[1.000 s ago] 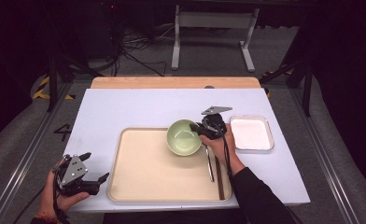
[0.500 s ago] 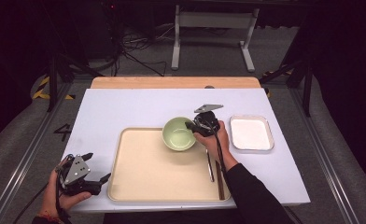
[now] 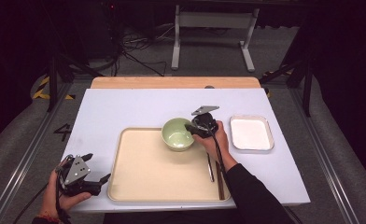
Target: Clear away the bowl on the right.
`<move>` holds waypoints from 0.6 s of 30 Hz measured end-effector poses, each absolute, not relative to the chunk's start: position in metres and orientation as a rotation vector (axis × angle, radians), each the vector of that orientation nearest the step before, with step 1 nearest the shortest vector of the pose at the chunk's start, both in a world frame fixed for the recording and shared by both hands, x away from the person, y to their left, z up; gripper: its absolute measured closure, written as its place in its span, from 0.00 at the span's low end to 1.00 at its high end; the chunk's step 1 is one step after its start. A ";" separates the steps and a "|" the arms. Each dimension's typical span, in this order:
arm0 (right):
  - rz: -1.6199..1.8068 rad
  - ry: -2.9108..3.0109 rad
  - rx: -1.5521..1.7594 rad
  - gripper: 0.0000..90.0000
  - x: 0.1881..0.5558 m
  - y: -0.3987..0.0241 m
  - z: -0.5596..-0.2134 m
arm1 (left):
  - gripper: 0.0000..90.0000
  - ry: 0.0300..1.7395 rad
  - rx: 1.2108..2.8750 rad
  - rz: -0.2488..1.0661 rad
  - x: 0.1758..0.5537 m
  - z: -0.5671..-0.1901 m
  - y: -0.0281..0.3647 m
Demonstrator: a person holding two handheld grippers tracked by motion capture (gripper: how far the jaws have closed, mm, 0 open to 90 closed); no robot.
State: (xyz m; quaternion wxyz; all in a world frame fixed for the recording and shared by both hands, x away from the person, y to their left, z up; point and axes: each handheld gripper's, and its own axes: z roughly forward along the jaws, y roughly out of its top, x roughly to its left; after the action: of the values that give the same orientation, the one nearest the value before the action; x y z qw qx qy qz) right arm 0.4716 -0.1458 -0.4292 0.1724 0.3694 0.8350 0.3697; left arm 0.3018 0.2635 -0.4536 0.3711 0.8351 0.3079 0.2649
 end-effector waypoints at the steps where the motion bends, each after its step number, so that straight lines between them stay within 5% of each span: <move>1: 1.047 2.367 1.039 0.85 0.471 -0.146 -0.428 | 0.10 0.791 2.143 0.677 0.302 -0.454 0.264; 18: 1.045 2.344 1.027 0.89 0.475 -0.139 -0.427 | 0.10 0.798 2.139 0.671 0.301 -0.454 0.265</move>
State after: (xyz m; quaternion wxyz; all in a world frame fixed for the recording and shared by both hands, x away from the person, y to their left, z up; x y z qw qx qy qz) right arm 0.4747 -0.1388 -0.4267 0.1876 0.3649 0.8329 0.3714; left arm 0.3014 0.2648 -0.4542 0.3718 0.8345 0.3111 0.2618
